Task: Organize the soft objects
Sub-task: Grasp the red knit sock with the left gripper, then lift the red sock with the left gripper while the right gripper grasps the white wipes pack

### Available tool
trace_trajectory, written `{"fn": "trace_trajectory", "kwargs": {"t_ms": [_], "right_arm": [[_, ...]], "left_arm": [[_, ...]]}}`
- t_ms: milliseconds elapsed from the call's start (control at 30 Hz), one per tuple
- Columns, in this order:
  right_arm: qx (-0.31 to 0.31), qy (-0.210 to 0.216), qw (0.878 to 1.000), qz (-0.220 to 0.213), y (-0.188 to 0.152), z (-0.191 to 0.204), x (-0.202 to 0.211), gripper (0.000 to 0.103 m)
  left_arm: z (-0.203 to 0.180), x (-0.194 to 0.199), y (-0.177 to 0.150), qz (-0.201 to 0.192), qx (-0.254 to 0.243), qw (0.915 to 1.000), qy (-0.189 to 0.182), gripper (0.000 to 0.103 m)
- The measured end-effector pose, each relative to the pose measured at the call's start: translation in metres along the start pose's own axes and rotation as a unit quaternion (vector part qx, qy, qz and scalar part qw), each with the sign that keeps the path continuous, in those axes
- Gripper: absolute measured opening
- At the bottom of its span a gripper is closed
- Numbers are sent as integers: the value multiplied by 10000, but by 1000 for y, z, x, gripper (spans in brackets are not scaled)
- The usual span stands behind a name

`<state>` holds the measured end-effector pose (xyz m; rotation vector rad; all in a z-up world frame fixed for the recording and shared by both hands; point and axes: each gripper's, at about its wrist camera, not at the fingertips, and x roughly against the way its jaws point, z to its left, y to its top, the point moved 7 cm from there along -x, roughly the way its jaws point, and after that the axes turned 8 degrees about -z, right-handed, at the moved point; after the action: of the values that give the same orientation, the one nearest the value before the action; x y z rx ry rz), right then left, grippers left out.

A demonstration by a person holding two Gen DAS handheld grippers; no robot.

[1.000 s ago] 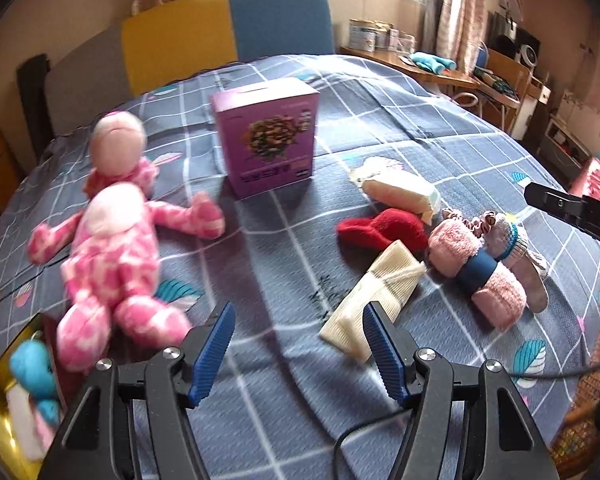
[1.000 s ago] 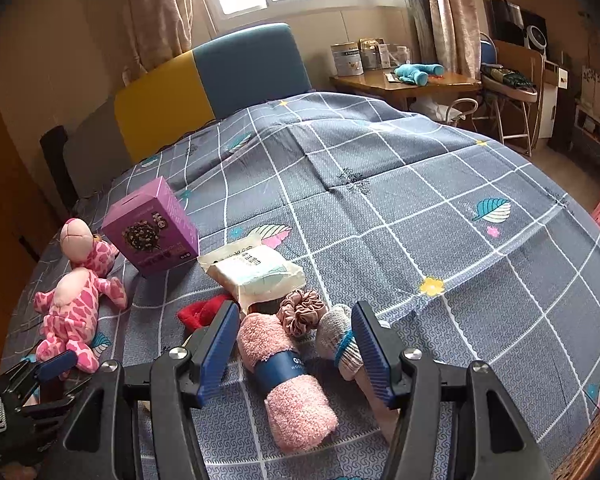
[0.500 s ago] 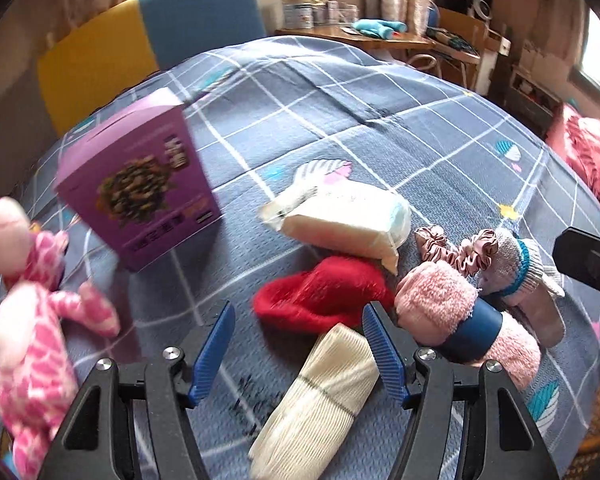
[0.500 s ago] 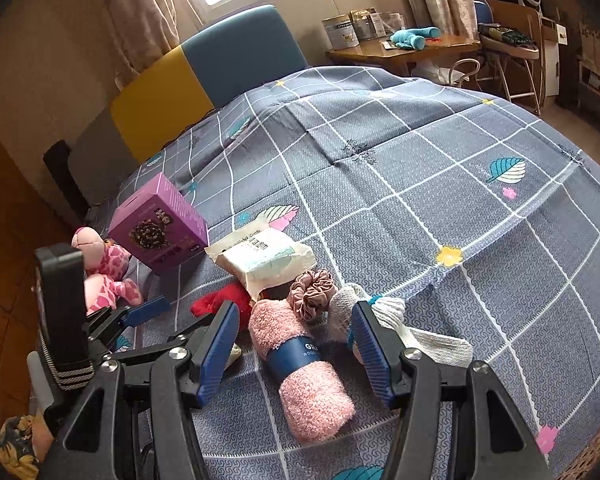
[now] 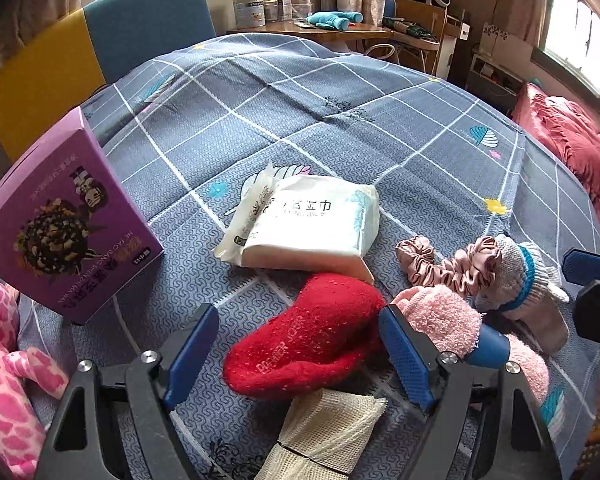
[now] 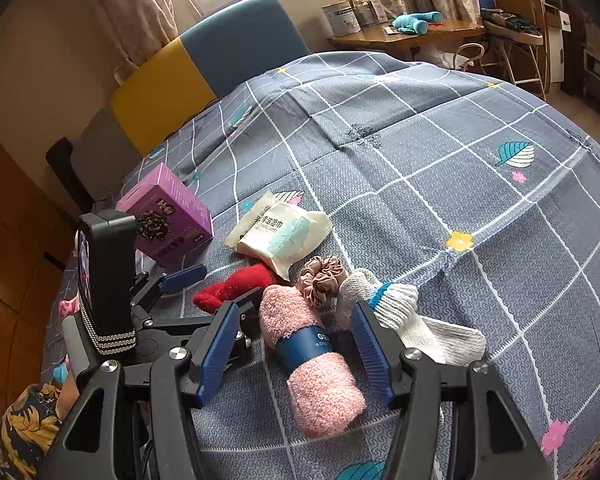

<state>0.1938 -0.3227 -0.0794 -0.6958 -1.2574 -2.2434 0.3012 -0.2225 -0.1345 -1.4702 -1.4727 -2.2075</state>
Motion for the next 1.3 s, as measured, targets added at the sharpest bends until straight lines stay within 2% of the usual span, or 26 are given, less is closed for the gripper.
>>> {"fn": "trace_trajectory", "kwargs": {"t_ms": [33,67,100,133,167,200,233,400,533,633,700,767,833,933,1100,1300], "right_arm": [[9,-9,10000,-3,0,0,0,59],[27,-32,10000,-10,0,0,0,59],[42,-57,10000,-13,0,0,0,59],[52,-72,10000,-11,0,0,0,59],[52,-88,9999,-17,-1,-1,0,59],[56,-102,9999,-29,0,-1,0,59],[62,-120,9999,-45,0,-1,1,59],[71,-171,9998,-93,2,-3,2,59],[199,-17,9997,128,-1,5,-4,59],[900,113,9948,465,1,28,-18,59],[1566,161,9864,463,10,45,-29,60],[2153,177,9748,556,18,58,-46,70],[2689,66,9604,728,26,65,-69,71],[3228,-113,9413,982,35,68,-104,72],[3835,-499,9108,1442,34,66,-150,73],[4078,-552,8935,1794,28,64,-176,76]], "left_arm": [[-1,1,0,-28,9,10000,-67,78],[-2,-1,-1,-17,8,10000,-85,65],[-4,-3,-2,22,32,9999,-123,57],[-6,-5,-4,66,95,9997,-217,43],[-9,-7,-5,107,201,9990,-386,34],[-11,-7,-6,106,339,9978,-568,26],[-13,-6,-5,48,402,9973,-617,23],[-2,25,-3,-338,713,9952,-573,22],[18,60,-8,-634,1144,9904,-447,22],[36,87,-21,-729,1541,9849,-292,22],[46,104,-33,-801,1778,9806,-219,22],[56,120,-47,-861,2028,9753,-136,22],[62,132,-60,-886,2244,9704,-96,22],[61,150,-76,-1002,2223,9698,-2,22],[46,172,-98,-1055,2110,9718,-47,22],[32,179,-113,-951,2099,9726,-308,22]]}}
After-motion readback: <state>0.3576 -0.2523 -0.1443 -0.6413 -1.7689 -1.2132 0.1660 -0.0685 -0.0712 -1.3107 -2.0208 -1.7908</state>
